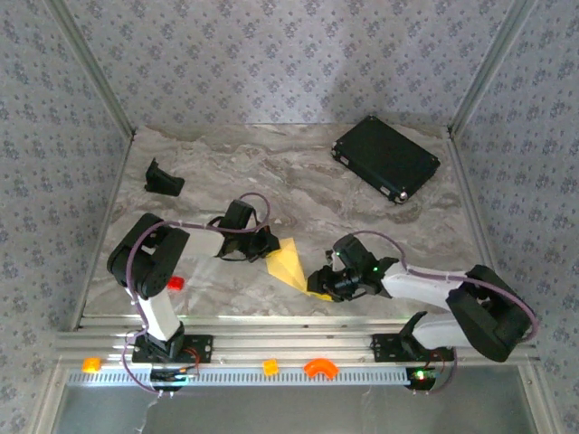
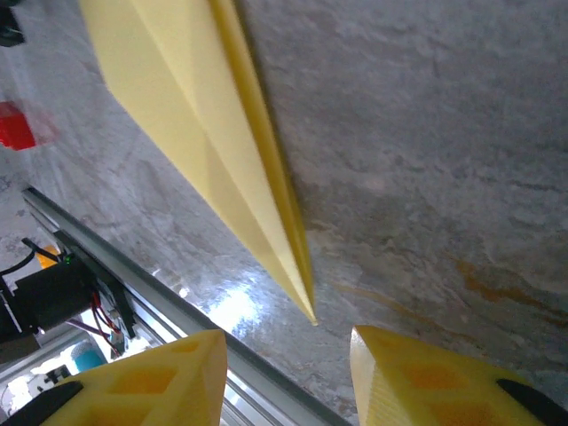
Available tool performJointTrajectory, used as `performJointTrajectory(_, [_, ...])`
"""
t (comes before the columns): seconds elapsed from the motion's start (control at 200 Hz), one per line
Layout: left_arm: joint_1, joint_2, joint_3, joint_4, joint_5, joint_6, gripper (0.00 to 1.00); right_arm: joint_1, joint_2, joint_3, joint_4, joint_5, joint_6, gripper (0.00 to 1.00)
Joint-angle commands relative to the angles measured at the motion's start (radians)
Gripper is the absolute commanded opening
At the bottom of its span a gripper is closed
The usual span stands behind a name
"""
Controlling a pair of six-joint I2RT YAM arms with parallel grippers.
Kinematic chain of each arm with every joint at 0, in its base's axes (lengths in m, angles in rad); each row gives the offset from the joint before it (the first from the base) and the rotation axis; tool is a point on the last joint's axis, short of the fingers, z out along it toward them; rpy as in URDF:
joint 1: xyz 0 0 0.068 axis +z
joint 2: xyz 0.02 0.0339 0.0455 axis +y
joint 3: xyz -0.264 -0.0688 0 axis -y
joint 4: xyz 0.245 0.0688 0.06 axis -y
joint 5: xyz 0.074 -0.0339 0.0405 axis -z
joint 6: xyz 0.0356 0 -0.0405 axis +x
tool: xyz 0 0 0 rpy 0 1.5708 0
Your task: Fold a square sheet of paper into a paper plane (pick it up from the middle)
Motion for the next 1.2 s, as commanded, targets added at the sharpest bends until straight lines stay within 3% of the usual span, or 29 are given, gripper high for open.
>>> performJointTrajectory(0.0, [0.01, 0.046, -0.041, -0.09, -0.041, -0.015, 0.0, 0.011, 0.047, 0.028, 0.009, -0.037, 0.034, 0.42])
performJointTrajectory(0.885, [0.01, 0.03, -0.03, -0.093, -0.038, -0.023, 0.0, -0.027, 0.083, -0.004, 0.275, -0.054, 0.082, 0.38])
performJointTrajectory(1.039, [0.009, 0.016, -0.021, -0.093, -0.032, -0.027, 0.0, -0.034, 0.111, -0.026, 0.407, -0.093, 0.113, 0.27])
performJointTrajectory(1.194, [0.01, -0.005, -0.008, -0.101, -0.034, -0.035, 0.0, -0.04, 0.127, -0.042, 0.424, -0.083, 0.116, 0.16])
